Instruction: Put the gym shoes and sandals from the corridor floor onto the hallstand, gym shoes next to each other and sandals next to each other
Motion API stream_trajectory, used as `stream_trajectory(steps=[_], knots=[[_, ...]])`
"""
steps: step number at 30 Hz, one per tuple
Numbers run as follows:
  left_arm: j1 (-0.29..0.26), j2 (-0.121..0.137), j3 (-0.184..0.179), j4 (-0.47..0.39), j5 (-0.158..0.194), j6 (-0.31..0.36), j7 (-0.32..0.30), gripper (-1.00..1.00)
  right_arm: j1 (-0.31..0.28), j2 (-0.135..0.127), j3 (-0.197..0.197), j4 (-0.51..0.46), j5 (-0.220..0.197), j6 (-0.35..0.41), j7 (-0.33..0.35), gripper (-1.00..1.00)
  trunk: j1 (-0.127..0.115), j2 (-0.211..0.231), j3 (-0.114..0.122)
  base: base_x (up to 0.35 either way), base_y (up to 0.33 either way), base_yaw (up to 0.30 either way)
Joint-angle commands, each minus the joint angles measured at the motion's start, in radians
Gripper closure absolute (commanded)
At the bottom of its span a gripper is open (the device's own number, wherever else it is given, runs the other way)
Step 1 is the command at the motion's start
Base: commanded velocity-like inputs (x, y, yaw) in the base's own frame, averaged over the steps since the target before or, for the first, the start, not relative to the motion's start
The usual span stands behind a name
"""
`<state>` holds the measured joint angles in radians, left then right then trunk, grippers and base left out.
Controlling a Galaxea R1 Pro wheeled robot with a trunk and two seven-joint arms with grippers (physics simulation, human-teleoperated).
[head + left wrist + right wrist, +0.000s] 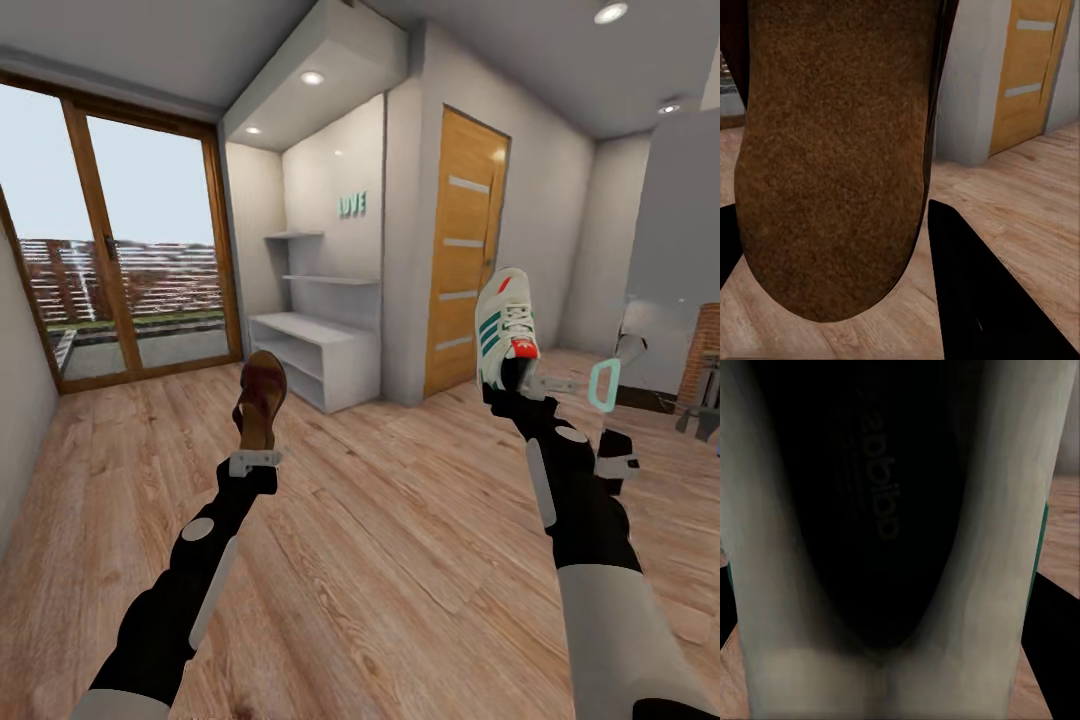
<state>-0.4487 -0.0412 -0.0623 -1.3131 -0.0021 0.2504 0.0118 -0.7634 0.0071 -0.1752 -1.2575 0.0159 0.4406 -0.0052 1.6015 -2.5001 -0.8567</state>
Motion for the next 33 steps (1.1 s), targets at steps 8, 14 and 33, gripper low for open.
stream_trajectory(steps=[8,14,33], knots=[[-0.001,0.0,-0.001,-0.001,-0.004,0.006,-0.001,1.0,-0.001,0.001,-0.003,-0.002,0.0,0.006,-0.001,1.0,0.0,-0.001,-0.001,0.0,0.0,0.051],[-0.001,0.0,-0.001,-0.001,-0.004,0.006,-0.001,1.0,-0.001,0.001,-0.003,-0.002,-0.001,0.006,0.004,1.0,0.0,-0.001,-0.001,0.0,0.0,0.001],[-0.001,0.0,-0.002,-0.001,-0.004,0.006,-0.001,1.0,-0.001,0.001,-0.003,-0.002,0.001,0.006,0.001,1.0,0.0,-0.001,-0.014,0.0,0.0,0.173]])
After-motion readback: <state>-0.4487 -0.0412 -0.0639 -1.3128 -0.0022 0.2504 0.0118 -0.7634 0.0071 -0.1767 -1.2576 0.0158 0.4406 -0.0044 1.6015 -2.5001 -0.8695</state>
